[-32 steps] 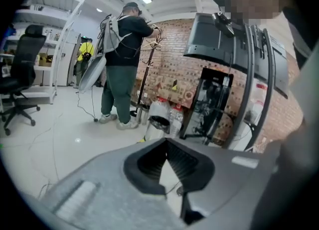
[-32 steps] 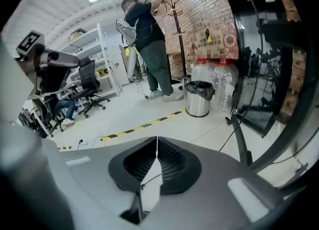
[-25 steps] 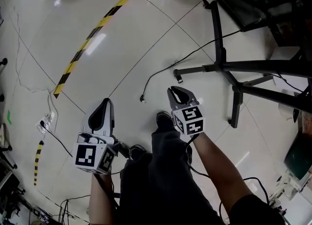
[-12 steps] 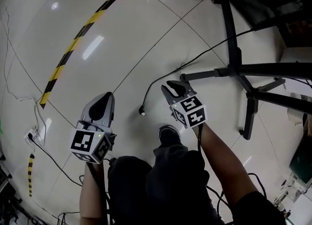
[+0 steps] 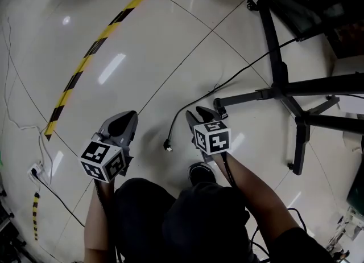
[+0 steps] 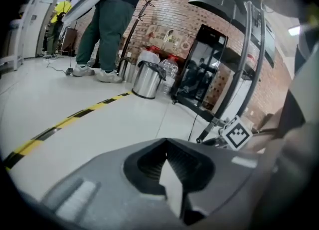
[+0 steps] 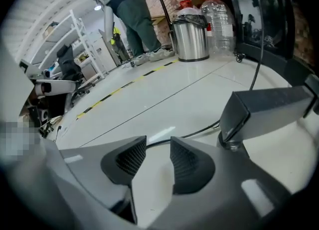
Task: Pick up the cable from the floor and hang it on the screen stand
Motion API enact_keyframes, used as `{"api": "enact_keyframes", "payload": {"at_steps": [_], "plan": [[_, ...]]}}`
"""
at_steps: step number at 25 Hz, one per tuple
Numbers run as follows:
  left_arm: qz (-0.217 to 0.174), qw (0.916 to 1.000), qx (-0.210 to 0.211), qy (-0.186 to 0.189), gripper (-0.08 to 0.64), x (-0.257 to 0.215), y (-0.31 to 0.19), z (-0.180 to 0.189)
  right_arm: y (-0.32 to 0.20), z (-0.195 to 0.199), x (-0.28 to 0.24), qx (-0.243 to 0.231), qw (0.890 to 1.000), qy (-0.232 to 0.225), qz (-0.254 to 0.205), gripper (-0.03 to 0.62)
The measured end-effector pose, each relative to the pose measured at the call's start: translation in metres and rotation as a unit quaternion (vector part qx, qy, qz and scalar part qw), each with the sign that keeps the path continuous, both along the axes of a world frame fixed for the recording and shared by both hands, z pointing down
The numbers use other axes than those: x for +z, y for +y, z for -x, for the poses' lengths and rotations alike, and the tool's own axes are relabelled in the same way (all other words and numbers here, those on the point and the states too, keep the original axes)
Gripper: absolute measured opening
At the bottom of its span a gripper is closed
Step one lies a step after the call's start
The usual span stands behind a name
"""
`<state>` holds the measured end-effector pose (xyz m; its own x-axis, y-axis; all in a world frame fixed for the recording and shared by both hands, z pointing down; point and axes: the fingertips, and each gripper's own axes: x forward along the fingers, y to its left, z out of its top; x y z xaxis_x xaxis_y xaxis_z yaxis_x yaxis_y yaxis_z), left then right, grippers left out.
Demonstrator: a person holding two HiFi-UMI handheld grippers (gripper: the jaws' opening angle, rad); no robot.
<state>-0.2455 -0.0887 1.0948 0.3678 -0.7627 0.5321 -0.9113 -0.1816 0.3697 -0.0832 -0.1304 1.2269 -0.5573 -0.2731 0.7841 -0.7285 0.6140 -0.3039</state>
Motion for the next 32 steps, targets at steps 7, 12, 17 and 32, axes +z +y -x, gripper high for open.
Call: {"api": "enact_keyframes", "payload": {"at_steps": [7,12,17,32], "plan": [[-0.012,0.9997,0.018,0.009,0.005,-0.007,-0.009,0.003,-0.014,-0.008,0.022,0.055,0.998,0.027,0.031,0.177],[-0.008,0.9991,0.041,0.006,0.005,-0.004,-0.008,-0.004,-0.031,-0.011,0.033,0.088,0.994,0.042,0.041,0.206],[-0.008,0.9994,0.032,0.015,0.005,-0.002,-0.004,0.001,-0.036,-0.015,0.046,0.154,0.982,0.077,0.072,0.235],[-0.011,0.9985,0.050,0.018,0.005,-0.005,0.008,-0.001,-0.046,-0.005,0.041,0.108,0.983,0.142,-0.047,0.140]]}}
